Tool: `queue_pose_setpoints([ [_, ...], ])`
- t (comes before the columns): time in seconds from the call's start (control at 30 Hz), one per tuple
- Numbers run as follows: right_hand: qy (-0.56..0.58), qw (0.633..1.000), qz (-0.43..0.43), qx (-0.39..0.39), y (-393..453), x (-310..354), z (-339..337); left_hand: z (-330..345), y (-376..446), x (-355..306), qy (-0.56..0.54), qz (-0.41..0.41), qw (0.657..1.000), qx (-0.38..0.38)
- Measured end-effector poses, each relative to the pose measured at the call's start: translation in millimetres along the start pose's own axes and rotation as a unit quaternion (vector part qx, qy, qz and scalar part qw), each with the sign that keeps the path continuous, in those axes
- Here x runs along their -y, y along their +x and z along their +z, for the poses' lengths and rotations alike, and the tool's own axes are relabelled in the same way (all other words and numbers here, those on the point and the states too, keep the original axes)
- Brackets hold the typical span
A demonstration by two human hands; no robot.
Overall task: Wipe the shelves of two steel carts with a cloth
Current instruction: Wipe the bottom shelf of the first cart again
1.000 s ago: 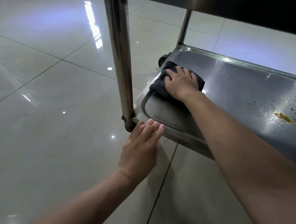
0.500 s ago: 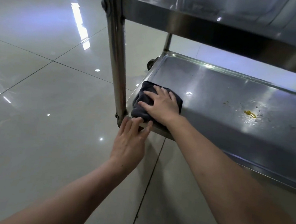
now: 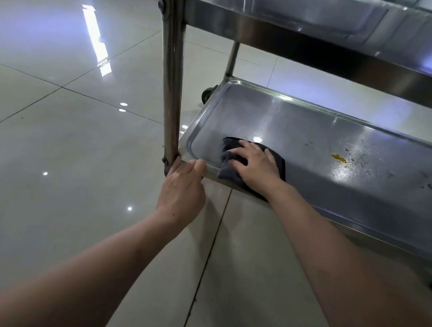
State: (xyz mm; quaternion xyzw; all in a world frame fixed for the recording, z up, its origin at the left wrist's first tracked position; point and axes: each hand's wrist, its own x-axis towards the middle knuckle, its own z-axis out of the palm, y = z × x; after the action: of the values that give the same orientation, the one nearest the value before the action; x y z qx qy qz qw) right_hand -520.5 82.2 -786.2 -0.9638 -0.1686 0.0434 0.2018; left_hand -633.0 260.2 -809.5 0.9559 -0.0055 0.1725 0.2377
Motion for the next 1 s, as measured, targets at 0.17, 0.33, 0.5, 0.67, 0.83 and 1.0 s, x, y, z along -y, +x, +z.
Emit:
queue_pose_setpoints([
  [0.17, 0.011, 0.996, -0.064, 0.058, 11.2, 44.5, 5.6, -6.2, -5.7, -3.0, -0.038, 0.024, 0.999, 0.003],
  [0.33, 0.013, 0.994, -0.075, 0.074, 0.9, 36.7, 0.5, -4.5, -10.3, -0.6, 0.009, 0.021, 0.999, 0.044],
  [0.5, 0.009, 0.997, -0.051, 0.051, -35.7, 6.4, -9.0, -11.8, -11.6, -20.0, 0.058, 0.004, 0.997, 0.059],
  [0.67, 0.01, 0.999, -0.005, 0.035, -75.4, -35.6, -29.1, 5.4, -10.4, -47.0, 0.186, 0.042, 0.98, 0.05],
  [0.83, 0.014, 0.999, 0.029, 0.032, -107.1, -77.1, -49.1, 16.8, 1.8, -97.0, 0.138, 0.042, 0.989, 0.032],
  [1.0, 0.012, 0.998, 0.05, 0.022, -136.6, -117.7, -64.9, 32.6, 14.5, -130.0, 0.105, 0.052, 0.991, 0.067],
])
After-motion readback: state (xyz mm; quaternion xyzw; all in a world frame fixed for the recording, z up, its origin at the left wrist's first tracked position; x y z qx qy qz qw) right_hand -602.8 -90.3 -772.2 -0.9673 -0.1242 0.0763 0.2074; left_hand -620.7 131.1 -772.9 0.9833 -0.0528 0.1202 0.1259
